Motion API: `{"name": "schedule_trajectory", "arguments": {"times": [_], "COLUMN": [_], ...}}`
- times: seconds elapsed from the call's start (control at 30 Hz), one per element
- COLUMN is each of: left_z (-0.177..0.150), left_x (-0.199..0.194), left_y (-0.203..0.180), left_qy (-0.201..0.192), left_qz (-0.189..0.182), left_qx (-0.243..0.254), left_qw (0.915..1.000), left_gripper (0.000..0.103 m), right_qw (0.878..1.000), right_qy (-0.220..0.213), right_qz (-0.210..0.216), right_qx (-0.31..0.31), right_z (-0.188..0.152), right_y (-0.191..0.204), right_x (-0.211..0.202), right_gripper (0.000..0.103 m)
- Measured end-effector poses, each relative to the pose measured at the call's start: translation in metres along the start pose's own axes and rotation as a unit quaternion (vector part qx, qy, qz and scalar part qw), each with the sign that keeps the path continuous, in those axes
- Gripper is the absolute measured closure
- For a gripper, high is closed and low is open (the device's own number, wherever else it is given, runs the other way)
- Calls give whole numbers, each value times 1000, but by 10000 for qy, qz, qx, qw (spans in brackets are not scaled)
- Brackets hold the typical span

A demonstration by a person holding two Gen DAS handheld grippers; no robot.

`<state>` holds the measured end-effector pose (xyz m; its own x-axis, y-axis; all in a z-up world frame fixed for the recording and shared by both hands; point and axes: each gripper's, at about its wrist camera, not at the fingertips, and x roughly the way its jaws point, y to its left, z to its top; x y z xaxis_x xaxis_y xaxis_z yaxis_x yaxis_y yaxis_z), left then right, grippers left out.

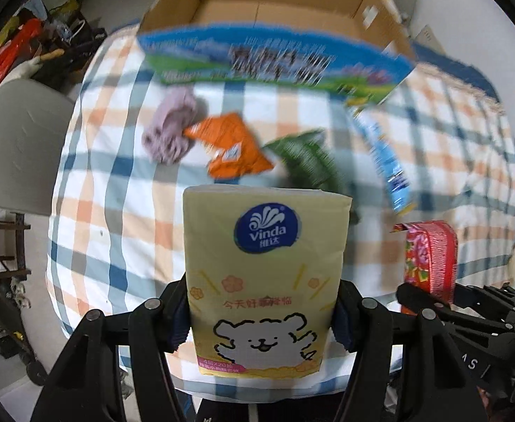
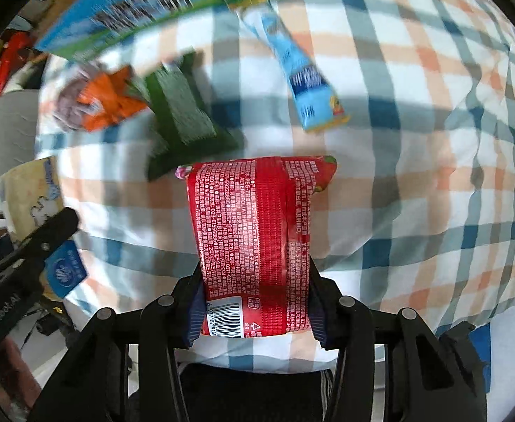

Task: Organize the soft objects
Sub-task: 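Carry both items into the cardboard box and open both tools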

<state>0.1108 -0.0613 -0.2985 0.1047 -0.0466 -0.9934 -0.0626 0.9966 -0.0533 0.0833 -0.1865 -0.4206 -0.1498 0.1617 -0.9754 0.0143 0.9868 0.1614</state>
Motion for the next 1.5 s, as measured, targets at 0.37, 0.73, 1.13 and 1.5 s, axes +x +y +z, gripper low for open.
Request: {"name": "schedule_trajectory", "arguments": {"times": [0.37,0.73,1.13,1.5], "left_z": [94,251,398,423], "left_x": [-110,-112,-56,-13], "left_y": [1,15,-13,-13], "left_qy": [-592,-312,615,1250], "left_qz": [-523,-1066,-1357,-1551], "left_qx": [-14,-49,49,-15], "left_qw": [9969,9938,9888,9800], "left_gripper": [42,42,42,42], "right_qw": [9940,9905,9936,9962], "right_qy": [-865,-1271,-1088,-826], "right_qz": [577,521,104,-83], "right_qx": [-340,-83,296,247], "right_z": [28,180,356,419], "right_y": [1,-4,8,15], "right_x": [-140,-242,-198,-154], "right_gripper": [53,53,53,53]}}
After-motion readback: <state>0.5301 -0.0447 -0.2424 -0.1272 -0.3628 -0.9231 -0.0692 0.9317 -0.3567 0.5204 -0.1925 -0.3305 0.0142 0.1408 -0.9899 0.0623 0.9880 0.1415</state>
